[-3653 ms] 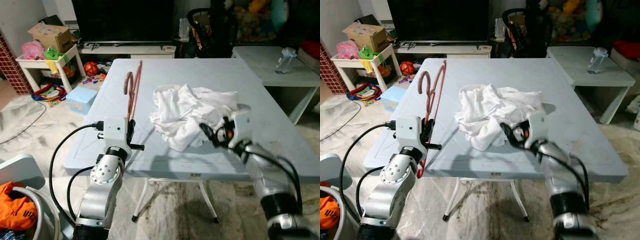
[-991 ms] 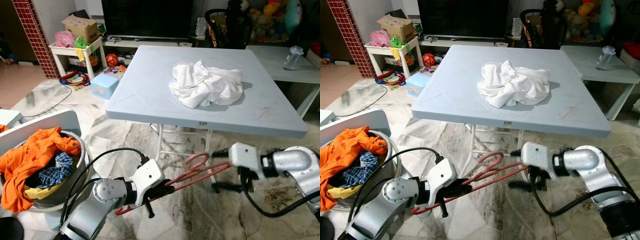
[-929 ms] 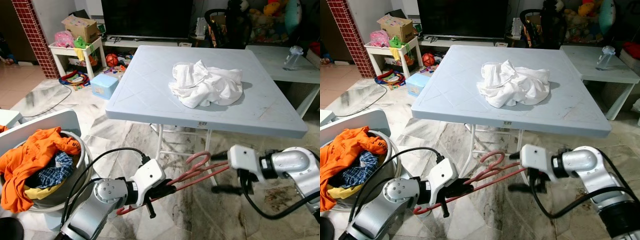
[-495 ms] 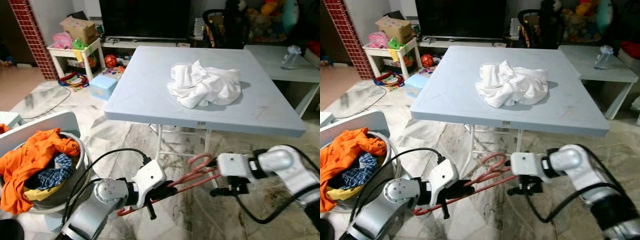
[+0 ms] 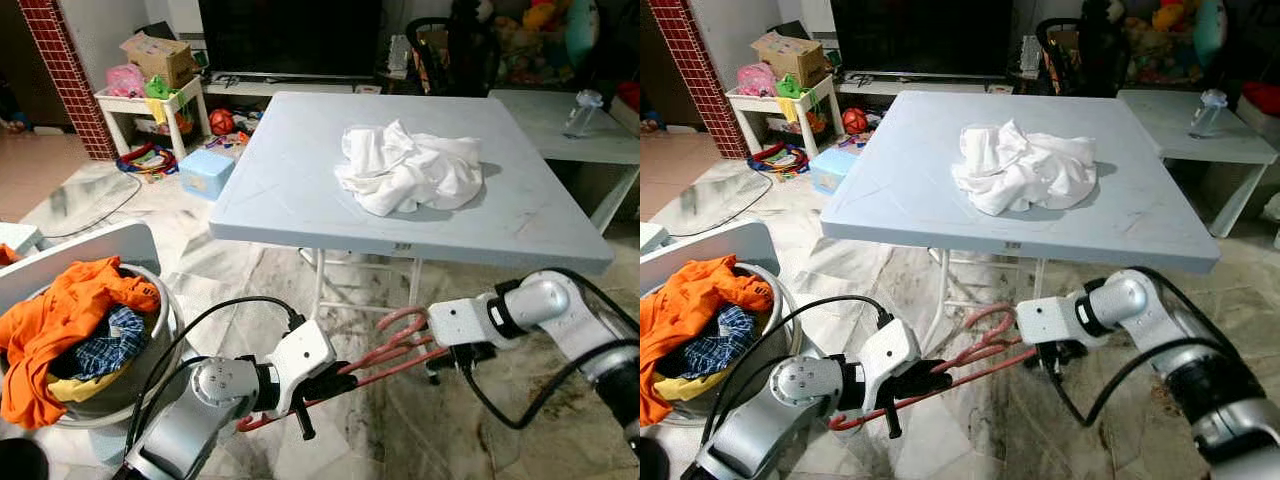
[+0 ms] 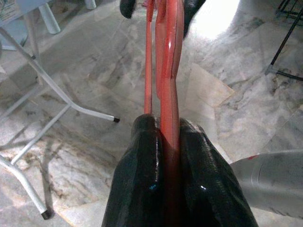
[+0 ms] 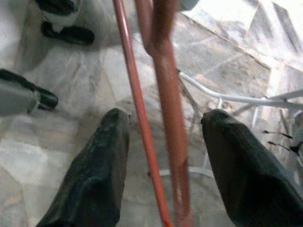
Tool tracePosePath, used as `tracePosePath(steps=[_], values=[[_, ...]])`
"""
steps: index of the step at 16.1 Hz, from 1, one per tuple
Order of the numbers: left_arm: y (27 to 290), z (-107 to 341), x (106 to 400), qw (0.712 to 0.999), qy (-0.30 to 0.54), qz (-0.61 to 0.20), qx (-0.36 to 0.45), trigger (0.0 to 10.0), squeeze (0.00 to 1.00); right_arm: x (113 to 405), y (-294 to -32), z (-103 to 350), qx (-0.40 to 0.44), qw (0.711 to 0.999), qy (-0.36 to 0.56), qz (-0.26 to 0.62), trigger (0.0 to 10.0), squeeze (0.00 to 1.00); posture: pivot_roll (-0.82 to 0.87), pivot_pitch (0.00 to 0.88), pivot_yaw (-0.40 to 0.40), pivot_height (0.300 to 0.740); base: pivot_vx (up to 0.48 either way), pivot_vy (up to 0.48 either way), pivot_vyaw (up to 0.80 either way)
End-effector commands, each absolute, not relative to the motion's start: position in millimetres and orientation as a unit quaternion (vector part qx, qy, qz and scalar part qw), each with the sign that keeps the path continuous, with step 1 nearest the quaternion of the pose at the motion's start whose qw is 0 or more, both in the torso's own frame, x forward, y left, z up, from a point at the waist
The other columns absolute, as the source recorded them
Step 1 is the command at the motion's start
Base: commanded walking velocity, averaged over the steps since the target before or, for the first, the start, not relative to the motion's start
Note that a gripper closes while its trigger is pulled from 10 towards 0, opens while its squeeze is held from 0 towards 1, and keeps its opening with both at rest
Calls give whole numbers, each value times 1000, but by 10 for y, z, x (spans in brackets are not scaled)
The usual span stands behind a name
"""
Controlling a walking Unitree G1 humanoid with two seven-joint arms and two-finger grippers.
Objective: Hang hanger
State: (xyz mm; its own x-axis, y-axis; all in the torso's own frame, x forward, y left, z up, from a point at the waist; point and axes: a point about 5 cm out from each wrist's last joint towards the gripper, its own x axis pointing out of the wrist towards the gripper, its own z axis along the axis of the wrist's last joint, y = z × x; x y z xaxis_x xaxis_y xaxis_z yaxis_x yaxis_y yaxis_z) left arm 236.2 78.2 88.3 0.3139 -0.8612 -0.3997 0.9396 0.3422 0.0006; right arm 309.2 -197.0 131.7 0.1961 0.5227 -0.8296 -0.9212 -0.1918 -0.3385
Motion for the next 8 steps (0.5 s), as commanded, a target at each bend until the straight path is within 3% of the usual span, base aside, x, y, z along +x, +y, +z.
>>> tracePosePath(steps=[1, 8], values=[[762, 920, 2371, 800, 156, -566, 126, 10000, 0, 3141, -1985, 1369, -505, 594, 202, 593, 549, 0, 32, 0, -6, 740, 0, 0, 0], [754, 923, 2380, 801, 154, -564, 126, 10000, 0, 3208, -2049, 1305, -527, 577, 213, 587, 431, 0, 36, 0, -10, 740, 0, 0, 0]])
